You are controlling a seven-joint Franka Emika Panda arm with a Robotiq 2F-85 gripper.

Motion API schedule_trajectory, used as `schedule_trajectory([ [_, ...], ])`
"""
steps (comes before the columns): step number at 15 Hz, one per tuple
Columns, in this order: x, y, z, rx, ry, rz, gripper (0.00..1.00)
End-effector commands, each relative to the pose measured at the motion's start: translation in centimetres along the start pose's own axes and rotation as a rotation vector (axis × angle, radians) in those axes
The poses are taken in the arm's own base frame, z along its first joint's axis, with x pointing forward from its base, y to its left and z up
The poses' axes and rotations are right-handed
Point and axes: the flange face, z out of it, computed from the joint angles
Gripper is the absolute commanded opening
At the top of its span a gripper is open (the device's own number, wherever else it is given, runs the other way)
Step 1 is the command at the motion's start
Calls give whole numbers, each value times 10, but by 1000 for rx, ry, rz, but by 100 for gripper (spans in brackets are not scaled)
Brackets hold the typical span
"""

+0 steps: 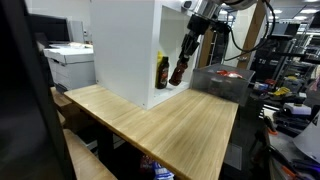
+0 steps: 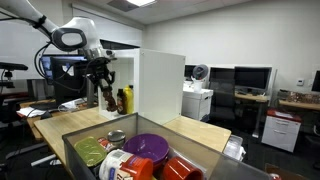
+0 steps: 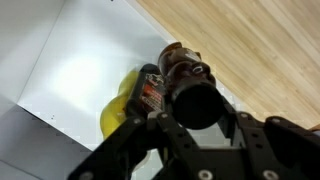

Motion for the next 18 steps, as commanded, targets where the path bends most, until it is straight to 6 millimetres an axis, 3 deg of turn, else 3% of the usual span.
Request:
schedule_trajectory([
  [1,6,16,-6,-8,40,-21,20],
  [18,7,12,-5,13,18,-13,20],
])
